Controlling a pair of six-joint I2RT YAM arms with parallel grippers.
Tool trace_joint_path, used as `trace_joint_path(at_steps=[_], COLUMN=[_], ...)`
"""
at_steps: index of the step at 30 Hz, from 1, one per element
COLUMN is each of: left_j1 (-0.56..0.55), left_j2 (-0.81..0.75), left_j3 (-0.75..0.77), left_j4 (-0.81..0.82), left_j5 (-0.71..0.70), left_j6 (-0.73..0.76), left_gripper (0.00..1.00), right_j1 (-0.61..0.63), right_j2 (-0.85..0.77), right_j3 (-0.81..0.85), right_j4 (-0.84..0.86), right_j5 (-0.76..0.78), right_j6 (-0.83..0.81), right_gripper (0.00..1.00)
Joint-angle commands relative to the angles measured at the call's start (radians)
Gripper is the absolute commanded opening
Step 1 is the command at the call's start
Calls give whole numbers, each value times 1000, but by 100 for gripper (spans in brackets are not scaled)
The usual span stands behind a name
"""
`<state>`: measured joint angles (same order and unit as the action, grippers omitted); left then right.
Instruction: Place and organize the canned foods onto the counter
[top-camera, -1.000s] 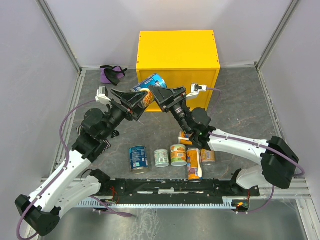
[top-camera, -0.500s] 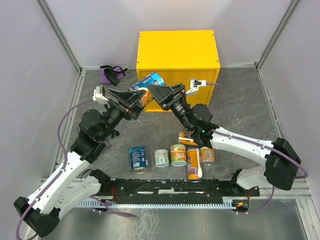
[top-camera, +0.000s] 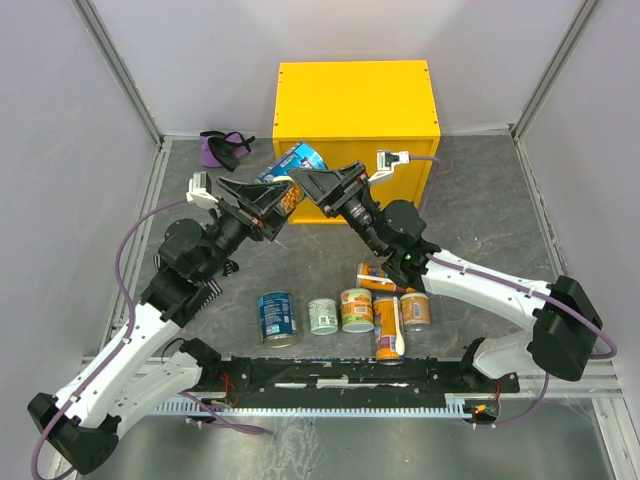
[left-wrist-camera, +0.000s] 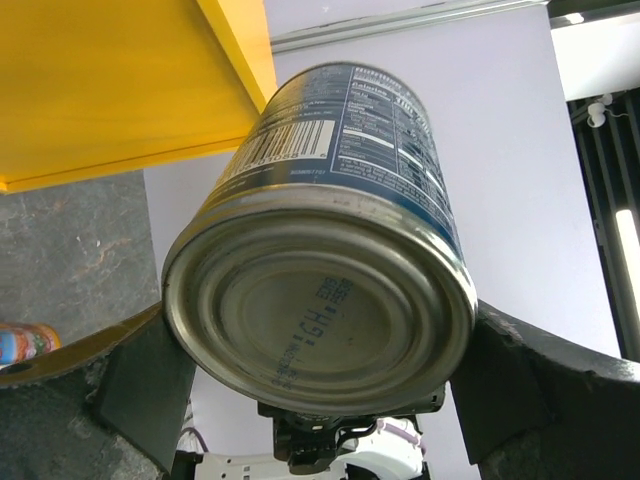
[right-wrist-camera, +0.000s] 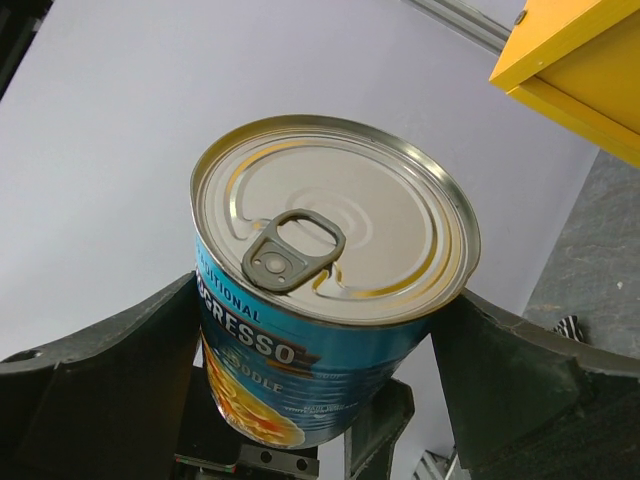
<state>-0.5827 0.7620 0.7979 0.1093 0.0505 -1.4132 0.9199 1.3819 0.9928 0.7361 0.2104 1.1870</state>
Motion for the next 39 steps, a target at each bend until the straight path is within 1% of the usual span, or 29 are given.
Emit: trace_joint_path(at_steps=[1, 16, 27, 39], left_j1=[-7, -6, -6, -1], left_j2=[-29, -62, -63, -86], left_j3=[40, 41, 47, 22], left_j4=[68, 64, 75, 58], left_j5=[-9, -68, -70, -76], left_j6=[58, 61, 57, 54], left_gripper=[99, 99, 99, 99], right_j1=[-28, -74, -104, -129], right_j2=[-35, -50, -29, 14], right_j3=[84, 173, 244, 377], right_j4=[74, -31, -69, -140], right_j5=[0, -34, -59, -111], right_j6=[-83, -112, -132, -187], right_gripper=[2, 2, 2, 2])
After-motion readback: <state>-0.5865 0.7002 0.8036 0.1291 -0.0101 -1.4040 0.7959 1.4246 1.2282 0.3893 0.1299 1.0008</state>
